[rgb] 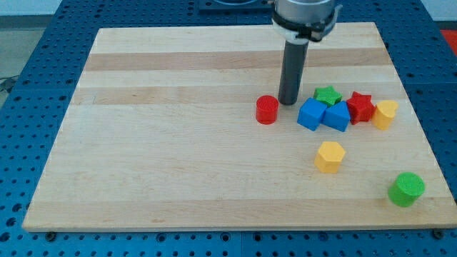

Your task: Push the red circle to the left side of yellow hexagon

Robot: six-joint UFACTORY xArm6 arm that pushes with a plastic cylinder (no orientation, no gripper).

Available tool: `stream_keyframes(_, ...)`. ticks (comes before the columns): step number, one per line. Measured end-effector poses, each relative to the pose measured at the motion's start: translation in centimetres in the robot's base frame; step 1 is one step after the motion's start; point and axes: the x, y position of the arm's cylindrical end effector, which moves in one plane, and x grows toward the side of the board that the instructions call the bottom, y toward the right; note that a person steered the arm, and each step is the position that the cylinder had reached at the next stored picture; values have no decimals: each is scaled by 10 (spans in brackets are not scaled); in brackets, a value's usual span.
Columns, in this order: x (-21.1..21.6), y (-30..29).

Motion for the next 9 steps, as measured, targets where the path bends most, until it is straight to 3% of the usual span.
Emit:
stream_keyframes(2, 6, -12)
stream_keyframes(4, 16, -82)
stream_keyframes(7, 94, -186)
stream_keyframes(9, 93, -132)
